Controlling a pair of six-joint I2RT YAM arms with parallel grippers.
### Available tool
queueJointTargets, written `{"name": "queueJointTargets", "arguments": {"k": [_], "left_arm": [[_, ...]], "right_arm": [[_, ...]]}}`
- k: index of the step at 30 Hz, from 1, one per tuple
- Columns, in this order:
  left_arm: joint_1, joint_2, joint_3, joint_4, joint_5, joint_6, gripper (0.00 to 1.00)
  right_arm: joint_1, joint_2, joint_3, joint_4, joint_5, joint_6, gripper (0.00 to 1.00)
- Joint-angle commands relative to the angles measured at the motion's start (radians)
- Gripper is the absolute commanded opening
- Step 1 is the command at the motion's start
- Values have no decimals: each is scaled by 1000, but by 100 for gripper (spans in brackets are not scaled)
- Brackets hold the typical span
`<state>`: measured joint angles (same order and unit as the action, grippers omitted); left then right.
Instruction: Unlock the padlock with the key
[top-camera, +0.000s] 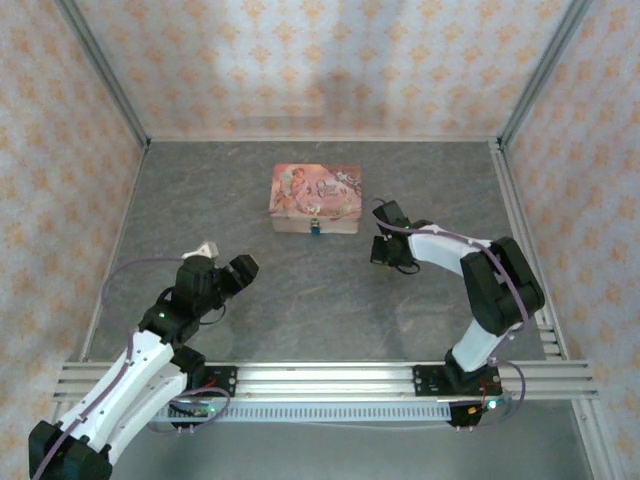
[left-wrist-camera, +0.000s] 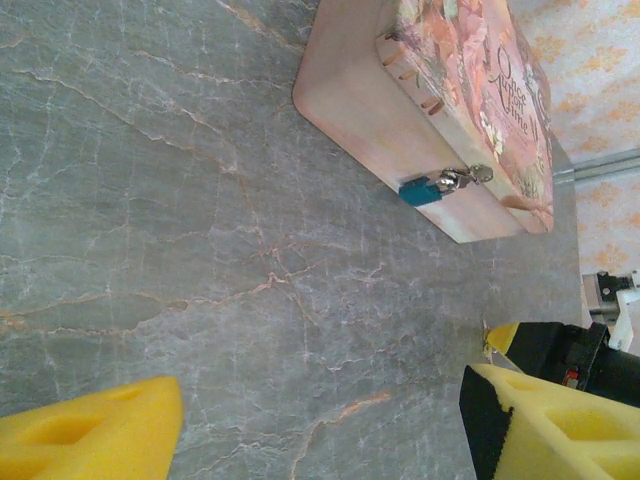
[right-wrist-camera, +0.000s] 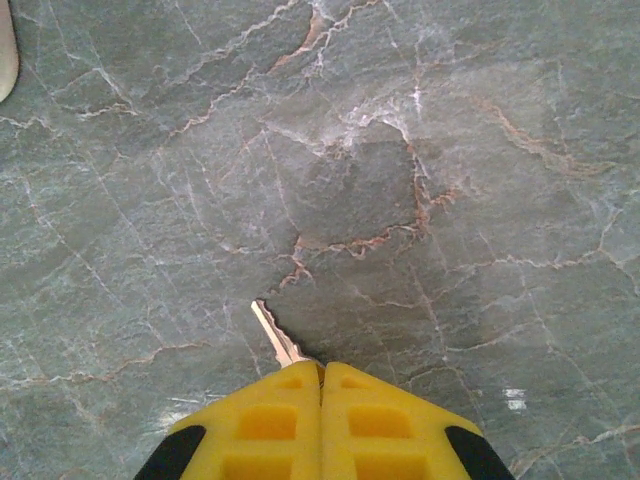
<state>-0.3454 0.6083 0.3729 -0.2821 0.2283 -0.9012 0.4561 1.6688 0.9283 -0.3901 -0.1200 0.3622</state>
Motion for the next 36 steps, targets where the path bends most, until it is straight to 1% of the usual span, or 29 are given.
{"name": "queueJointTargets", "arguments": {"k": [1, 9, 13, 17, 21, 23, 29, 30, 32, 36], "left_arm": [[-9, -6, 7, -19, -14, -15, 76], [-37, 47, 88, 6, 16, 7, 79], [-76, 92, 154, 39, 35, 23, 82], [-124, 144, 215, 124, 69, 15, 84], [-176, 214, 285, 219, 108, 7, 85], [-201, 247, 310, 286, 126, -9, 87], [-234, 303, 338, 469, 169, -59, 87], [-236, 309, 339, 496, 180, -68, 85], [-241, 325, 348, 533, 203, -88, 79], [-251, 331, 358, 542, 197, -91, 73]], "right_arm": [[6, -73, 6, -25, -4, -15, 0], [7, -284, 25, -13, -127, -22, 0], [7, -390, 55, -18, -217, -9, 0], [27, -480, 87, 1, -266, 7, 0], [96, -541, 109, 62, -291, 24, 0], [145, -554, 115, 108, -298, 30, 0], [281, -562, 117, 225, -306, 16, 0], [298, -560, 119, 231, -300, 7, 0], [327, -561, 112, 254, -286, 1, 0], [344, -566, 87, 302, -295, 15, 0]]}}
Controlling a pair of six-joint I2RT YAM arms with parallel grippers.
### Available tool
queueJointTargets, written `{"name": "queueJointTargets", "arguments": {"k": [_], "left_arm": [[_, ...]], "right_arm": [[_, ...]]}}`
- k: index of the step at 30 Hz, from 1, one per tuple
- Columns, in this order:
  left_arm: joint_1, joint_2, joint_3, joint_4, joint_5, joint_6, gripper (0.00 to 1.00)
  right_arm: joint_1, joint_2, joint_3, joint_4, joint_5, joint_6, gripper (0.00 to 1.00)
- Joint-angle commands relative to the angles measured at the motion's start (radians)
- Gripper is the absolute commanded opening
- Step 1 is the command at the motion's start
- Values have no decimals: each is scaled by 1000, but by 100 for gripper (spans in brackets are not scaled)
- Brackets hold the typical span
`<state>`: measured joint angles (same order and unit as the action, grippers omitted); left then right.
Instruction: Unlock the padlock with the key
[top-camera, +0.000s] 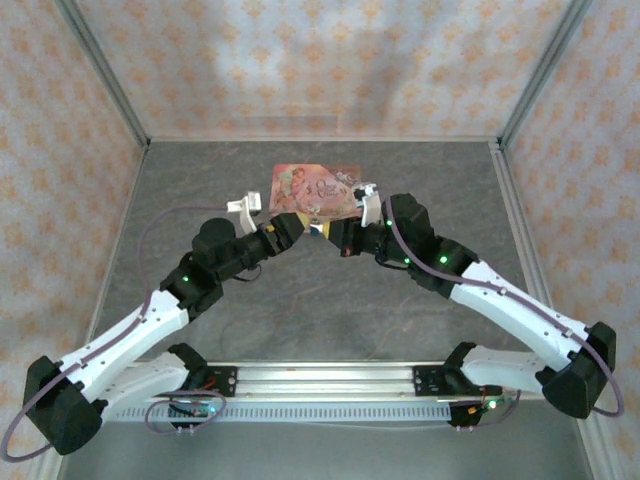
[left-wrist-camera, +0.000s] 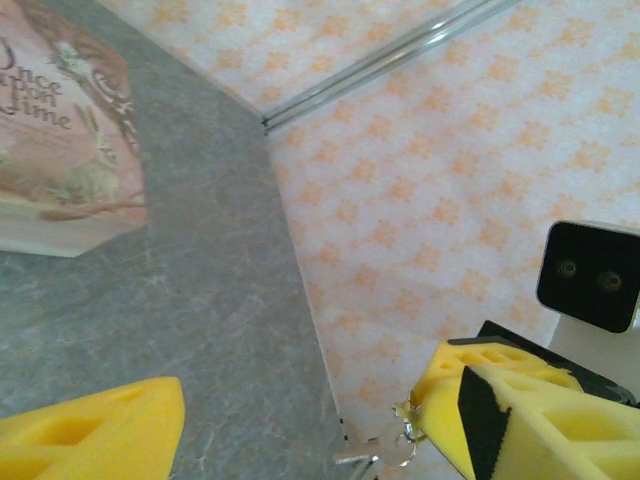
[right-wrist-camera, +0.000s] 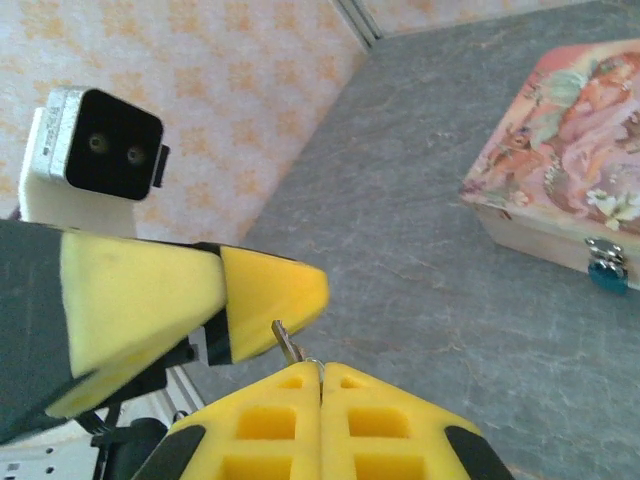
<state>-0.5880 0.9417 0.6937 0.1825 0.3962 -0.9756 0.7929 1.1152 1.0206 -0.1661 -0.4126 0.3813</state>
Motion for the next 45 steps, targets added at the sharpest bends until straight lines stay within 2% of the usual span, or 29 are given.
{"name": "queueJointTargets", "arguments": {"k": [1, 7, 24, 28, 31, 33, 34, 37, 39, 42, 45], "left_arm": [[-11, -3, 38, 78, 27, -17, 70], [-21, 5, 51, 83, 35, -15, 57], [-54, 30, 73, 73, 29, -8, 28], [-59, 43, 82, 78, 30, -8, 15], [-62, 46, 88, 73, 30, 0, 0], [-62, 45, 91, 59, 27, 10, 0], [-62, 43, 94, 54, 26, 16, 0], [-62, 33, 105, 9, 20, 54, 0], [-62, 26, 120, -37, 18, 86, 0], [-62, 20, 140, -88, 23, 123, 0], [-63, 29, 152, -93, 43, 131, 0]], "right_arm": [[10, -12, -10, 88, -7, -2, 0], [21, -14, -19, 102, -5, 1, 0], [31, -25, -42, 132, -15, 4, 0], [31, -39, -52, 137, 1, 2, 0], [31, -40, -57, 135, 2, -2, 0], [31, -38, -59, 134, 1, -2, 0], [32, -38, -59, 131, 1, -2, 2], [31, -59, -71, 116, 19, 1, 39], [28, -85, -87, 120, 30, 3, 51], [4, -120, -113, 154, 4, 36, 53], [-40, -140, -163, 266, -75, 114, 52]]}}
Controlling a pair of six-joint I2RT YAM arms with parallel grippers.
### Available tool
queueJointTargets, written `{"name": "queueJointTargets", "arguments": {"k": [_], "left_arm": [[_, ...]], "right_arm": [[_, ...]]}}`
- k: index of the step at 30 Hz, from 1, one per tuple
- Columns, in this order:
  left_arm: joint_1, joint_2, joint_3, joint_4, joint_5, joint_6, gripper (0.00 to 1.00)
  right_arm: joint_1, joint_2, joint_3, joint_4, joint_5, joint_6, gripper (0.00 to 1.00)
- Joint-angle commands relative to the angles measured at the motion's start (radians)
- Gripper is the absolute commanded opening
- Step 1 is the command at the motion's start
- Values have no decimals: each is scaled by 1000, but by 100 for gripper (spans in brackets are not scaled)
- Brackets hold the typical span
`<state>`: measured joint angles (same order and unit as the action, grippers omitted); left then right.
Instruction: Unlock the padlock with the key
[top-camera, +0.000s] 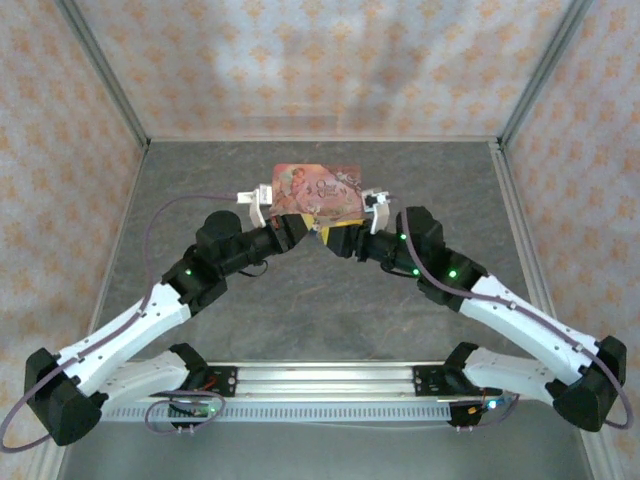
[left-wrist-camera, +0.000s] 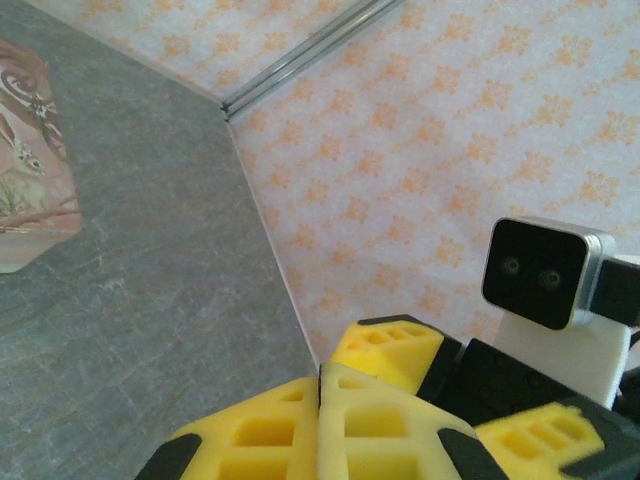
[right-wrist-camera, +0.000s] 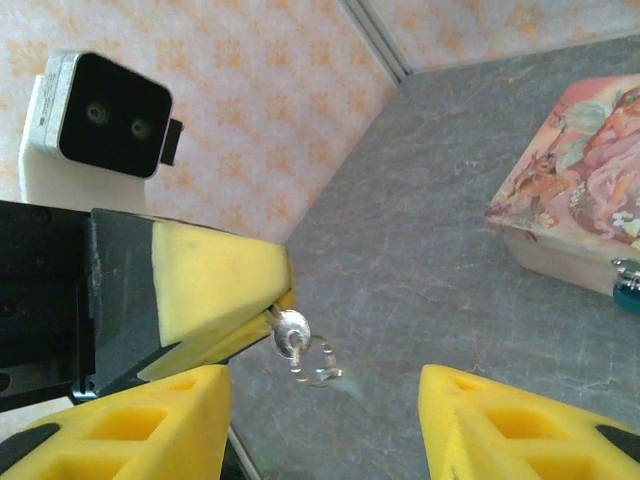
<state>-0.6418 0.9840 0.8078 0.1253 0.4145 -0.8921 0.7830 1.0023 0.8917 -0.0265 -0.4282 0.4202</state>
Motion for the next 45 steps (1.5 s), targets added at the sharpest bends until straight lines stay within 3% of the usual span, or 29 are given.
{"name": "queueJointTargets", "arguments": {"k": [1, 5, 15, 38, 45], "left_arm": [[-9, -11, 38, -27, 33, 45, 0], [-10, 0, 38, 16, 55, 29, 0], [-51, 9, 56, 37, 50, 33, 0], [-53, 5, 73, 30, 24, 40, 0], [-53, 12, 68, 39, 15, 36, 0]], "right_arm": [[-48, -31, -60, 189, -91, 112, 52], [-111, -24, -138, 407, -202, 245, 53], [-116, 47, -153, 582, -288, 343, 59], [-100, 73, -166, 550, -369, 335, 44], [-96, 58, -174, 513, -372, 317, 33]]}}
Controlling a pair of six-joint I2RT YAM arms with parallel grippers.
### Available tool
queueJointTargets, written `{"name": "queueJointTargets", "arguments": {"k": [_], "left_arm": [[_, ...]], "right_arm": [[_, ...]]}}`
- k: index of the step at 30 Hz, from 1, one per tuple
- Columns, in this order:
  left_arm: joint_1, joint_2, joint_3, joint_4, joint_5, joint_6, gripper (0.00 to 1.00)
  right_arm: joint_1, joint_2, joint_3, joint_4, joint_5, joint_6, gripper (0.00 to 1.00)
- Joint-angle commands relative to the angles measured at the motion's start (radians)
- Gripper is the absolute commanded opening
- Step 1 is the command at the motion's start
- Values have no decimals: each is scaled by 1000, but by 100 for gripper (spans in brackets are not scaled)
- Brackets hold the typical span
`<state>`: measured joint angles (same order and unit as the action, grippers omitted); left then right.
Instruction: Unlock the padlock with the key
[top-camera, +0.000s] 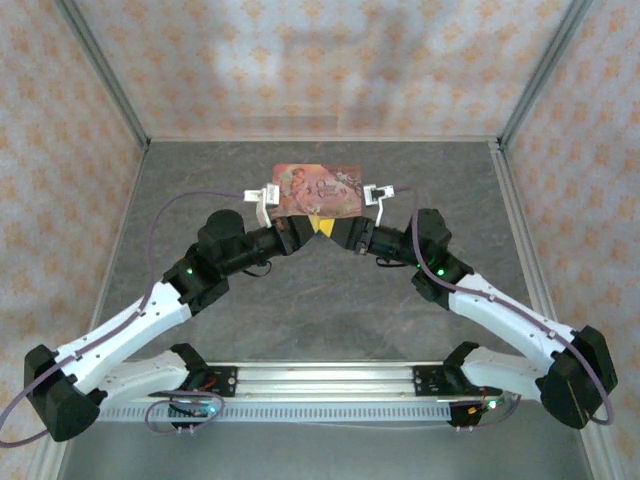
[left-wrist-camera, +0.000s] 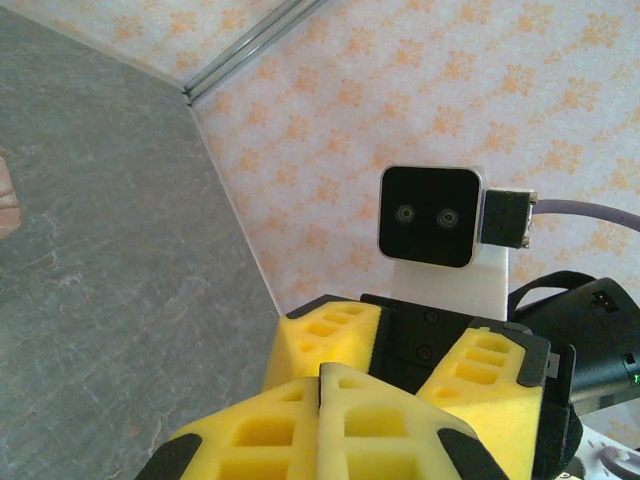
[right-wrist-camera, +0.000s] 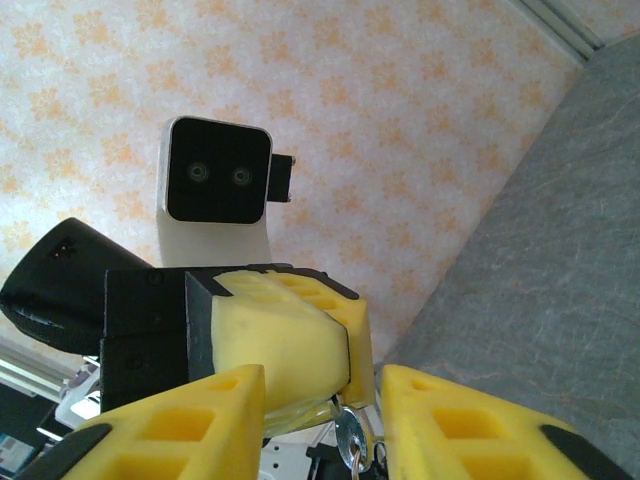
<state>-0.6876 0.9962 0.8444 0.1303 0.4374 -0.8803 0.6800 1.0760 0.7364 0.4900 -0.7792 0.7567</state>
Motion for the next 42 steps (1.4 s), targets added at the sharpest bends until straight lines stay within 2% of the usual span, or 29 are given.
{"name": "queueJointTargets", "arguments": {"k": [1, 11, 13, 15, 23, 31, 38, 42], "left_arm": [[-8, -1, 30, 34, -8, 23, 0], [-8, -14, 29, 29, -20, 23, 0], [-8, -16, 29, 28, -20, 23, 0], [-8, -19, 29, 26, -22, 25, 0], [-7, -28, 21, 29, -31, 25, 0], [-7, -21, 19, 37, -22, 20, 0], [-7, -16, 11, 53, -15, 11, 0], [-8, -13, 10, 58, -11, 8, 0]], "right_arm": [[7, -20, -21, -7, -17, -23, 31], [8, -30, -30, -33, -19, -42, 18], [7, -32, -31, -35, -18, -45, 17], [7, -34, -32, -43, -14, -47, 22], [7, -33, -31, -63, -14, -58, 23], [7, -36, -21, -41, -18, -50, 13], [7, -31, -14, -10, -37, -33, 12], [7, -31, -15, -1, -37, -34, 5]]}}
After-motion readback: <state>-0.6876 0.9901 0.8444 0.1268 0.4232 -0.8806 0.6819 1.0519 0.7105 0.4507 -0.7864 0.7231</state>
